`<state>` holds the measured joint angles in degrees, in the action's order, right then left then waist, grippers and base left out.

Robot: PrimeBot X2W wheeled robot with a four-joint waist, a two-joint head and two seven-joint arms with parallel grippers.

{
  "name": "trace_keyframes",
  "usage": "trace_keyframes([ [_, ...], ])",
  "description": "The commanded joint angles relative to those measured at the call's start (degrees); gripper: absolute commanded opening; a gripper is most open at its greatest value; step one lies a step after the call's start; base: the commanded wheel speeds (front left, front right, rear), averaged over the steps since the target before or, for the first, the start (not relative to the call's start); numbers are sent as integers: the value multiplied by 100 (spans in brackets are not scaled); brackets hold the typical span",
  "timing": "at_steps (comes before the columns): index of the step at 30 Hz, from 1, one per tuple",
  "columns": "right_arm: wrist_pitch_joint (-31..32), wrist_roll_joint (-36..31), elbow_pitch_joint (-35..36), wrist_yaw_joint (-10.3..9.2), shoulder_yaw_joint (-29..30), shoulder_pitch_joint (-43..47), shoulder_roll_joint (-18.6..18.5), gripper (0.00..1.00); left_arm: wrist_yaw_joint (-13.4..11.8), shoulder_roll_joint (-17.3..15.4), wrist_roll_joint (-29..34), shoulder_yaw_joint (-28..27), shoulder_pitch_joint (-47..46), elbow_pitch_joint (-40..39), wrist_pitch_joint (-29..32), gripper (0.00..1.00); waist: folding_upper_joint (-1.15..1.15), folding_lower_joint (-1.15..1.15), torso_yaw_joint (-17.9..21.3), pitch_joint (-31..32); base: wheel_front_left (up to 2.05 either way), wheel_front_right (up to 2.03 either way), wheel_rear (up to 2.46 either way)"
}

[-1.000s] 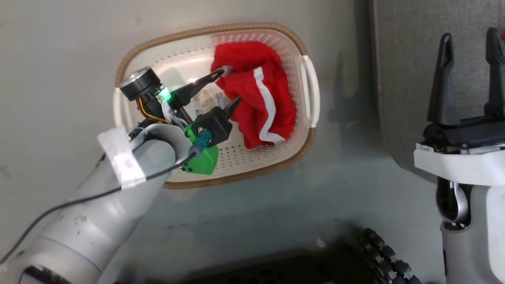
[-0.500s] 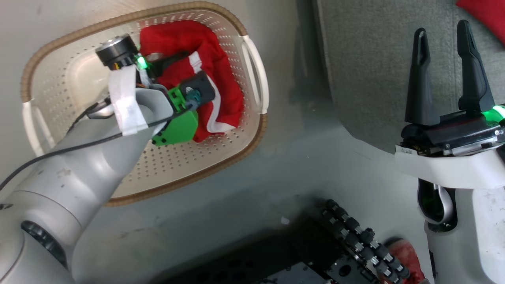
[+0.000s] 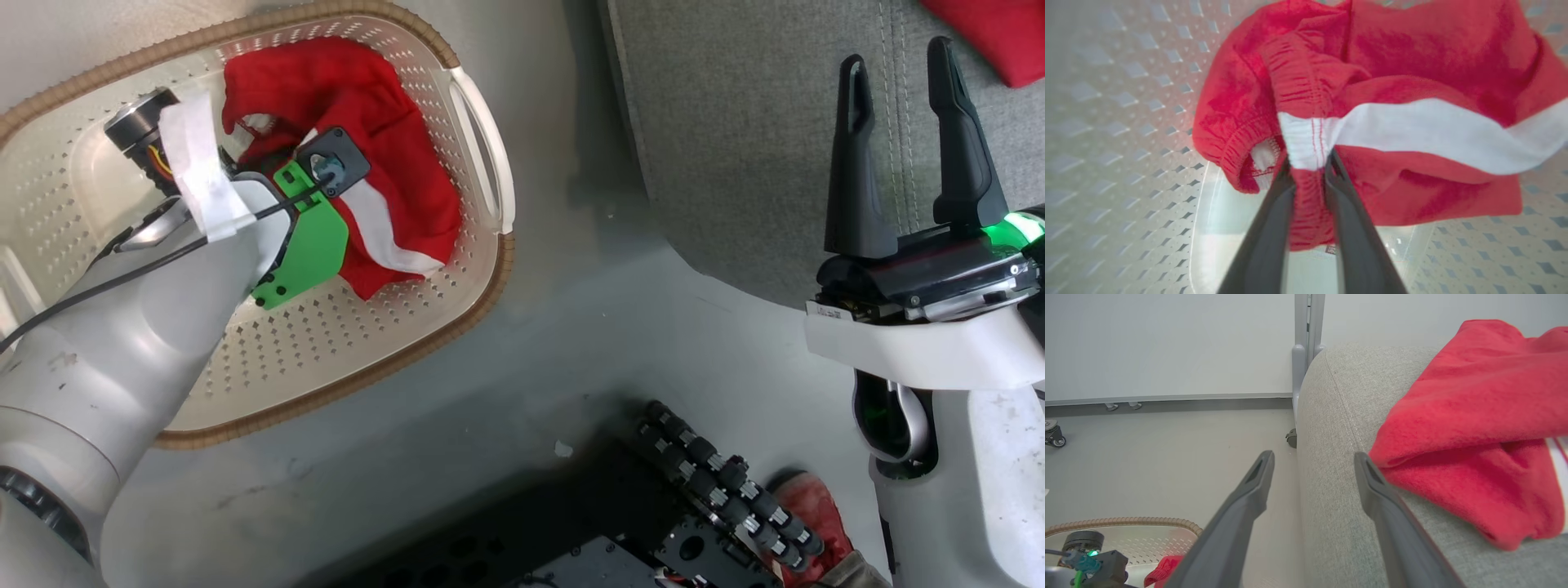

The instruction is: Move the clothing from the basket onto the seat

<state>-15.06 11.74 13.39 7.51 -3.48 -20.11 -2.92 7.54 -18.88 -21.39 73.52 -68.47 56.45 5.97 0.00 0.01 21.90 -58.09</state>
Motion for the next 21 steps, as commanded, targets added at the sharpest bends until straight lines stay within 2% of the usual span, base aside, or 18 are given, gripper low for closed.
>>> trace_keyframes([
  [1, -17, -70, 12, -4, 25, -45, 0, 100, -11, -20, -86, -9, 11, -35, -91, 0, 0, -1, -120, 138, 0, 0, 0],
  [7, -17, -360, -45, -4, 170, 112, -5, 100, -11, 267, -614, -144, 329, 40, -866, 0, 0, -1, -574, 727, 0, 0, 0],
  [14, -17, -753, -241, -4, 164, 433, -9, 100, -63, 843, -1018, -381, 1102, 134, -1924, 0, 0, -1, -1215, 1870, 0, 0, 0],
  [18, -17, -848, -370, -4, 135, 705, -10, 100, -265, 1048, -1222, -706, 1540, -127, -2117, 0, 0, -1, -1445, 2592, 0, 0, 0],
  [21, -17, -864, -491, -4, 109, 954, -50, 100, -517, 1001, -1130, -1122, 1931, -833, -2117, 0, 0, -1, -1570, 3118, 0, 0, 0],
])
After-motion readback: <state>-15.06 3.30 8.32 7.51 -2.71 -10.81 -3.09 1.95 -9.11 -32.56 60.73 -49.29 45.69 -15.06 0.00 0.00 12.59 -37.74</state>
